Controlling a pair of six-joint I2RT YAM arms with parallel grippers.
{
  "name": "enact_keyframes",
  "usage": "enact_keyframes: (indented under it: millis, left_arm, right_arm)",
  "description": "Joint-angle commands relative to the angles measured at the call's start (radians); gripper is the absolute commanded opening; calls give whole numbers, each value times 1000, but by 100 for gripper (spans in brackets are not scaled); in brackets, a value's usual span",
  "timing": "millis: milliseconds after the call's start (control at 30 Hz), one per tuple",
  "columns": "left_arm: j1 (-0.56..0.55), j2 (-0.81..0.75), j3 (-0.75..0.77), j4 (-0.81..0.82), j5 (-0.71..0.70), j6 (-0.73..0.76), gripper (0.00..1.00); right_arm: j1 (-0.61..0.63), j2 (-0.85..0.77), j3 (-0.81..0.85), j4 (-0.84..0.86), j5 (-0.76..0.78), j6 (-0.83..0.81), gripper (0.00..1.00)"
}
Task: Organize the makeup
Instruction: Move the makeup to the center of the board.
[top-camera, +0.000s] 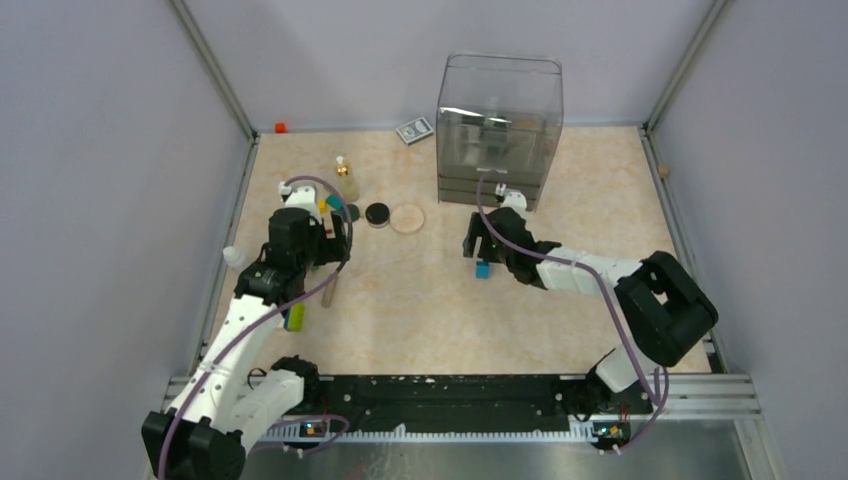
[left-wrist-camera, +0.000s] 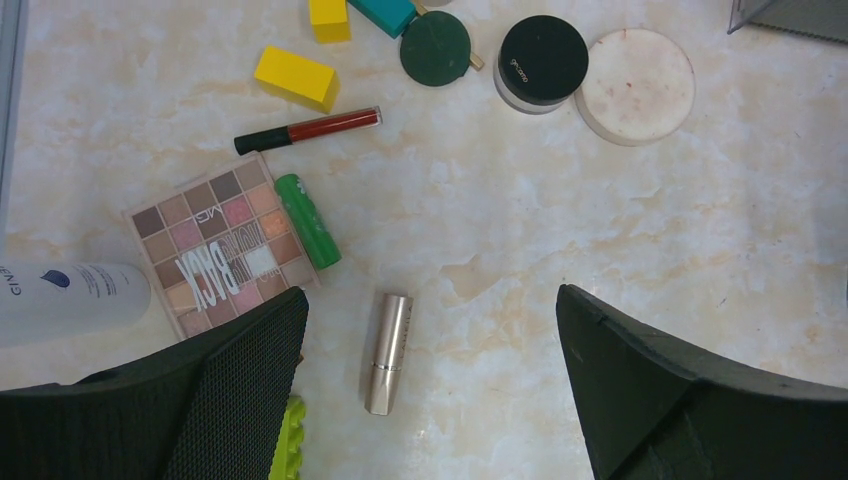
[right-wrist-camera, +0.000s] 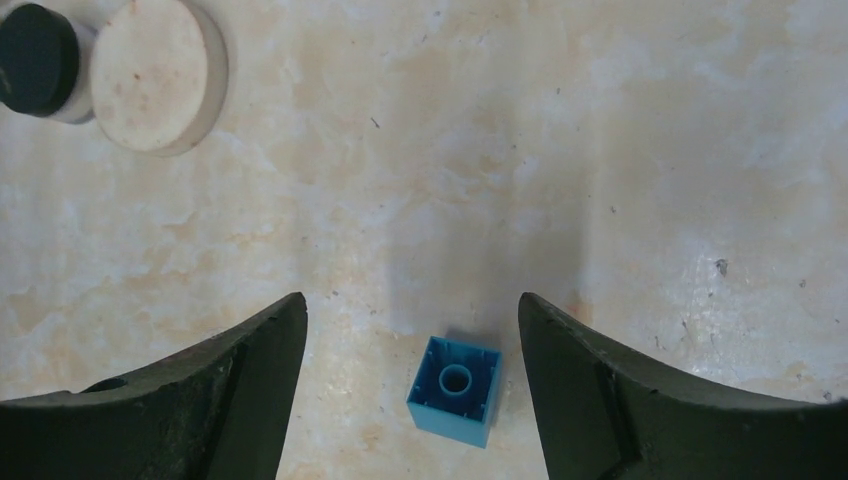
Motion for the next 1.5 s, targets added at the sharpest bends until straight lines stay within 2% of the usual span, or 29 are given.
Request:
enact_keyframes:
  millis: [0, 133, 267, 333, 400, 533, 633, 800, 867, 1000, 1067, 1267, 1467]
  left_arm:
    - [-1, -17, 10, 50, 12, 14, 99]
    - [-1, -17, 11, 50, 13, 14, 99]
    - [-1, -18, 9, 50, 12, 16, 99]
    - [-1, -18, 10, 50, 16, 16, 99]
    - [-1, -18, 10, 51, 17, 15, 99]
    - [-1, -18, 10, 51, 16, 16, 99]
    - [-1, -19, 12, 51, 11, 17, 99]
    - [-1, -27, 18, 41, -26, 12, 99]
    - [-1, -38, 23, 24, -65, -2, 99]
    - [1, -64, 19, 23, -107, -9, 99]
    - [0, -69, 17, 27, -107, -7, 99]
    - [1, -57, 18, 28, -95, -3, 99]
    - [1, -58, 18, 31, -85, -1, 99]
  right_arm:
    - [-8, 66, 57, -112, -27, -56, 77]
    - [4, 107, 64, -161, -16, -40, 76]
    - [55, 137, 103, -235, 44, -58, 71]
    - [95, 155, 147, -289, 101, -61, 62]
    - [141, 168, 178, -319, 122, -62, 47]
    - [217, 185, 234, -324, 68, -43, 32]
    - [276, 212, 268, -257, -5, -18, 28]
    - [310, 333, 338, -42, -195, 100, 23]
    - [317, 390, 379, 23, -261, 160, 27]
    - [317, 430, 388, 188, -389, 224, 59]
    - [314, 407, 368, 183, -361, 215, 68]
    - [212, 251, 184, 152, -243, 208, 70]
    - [38, 125, -26, 281, -251, 255, 67]
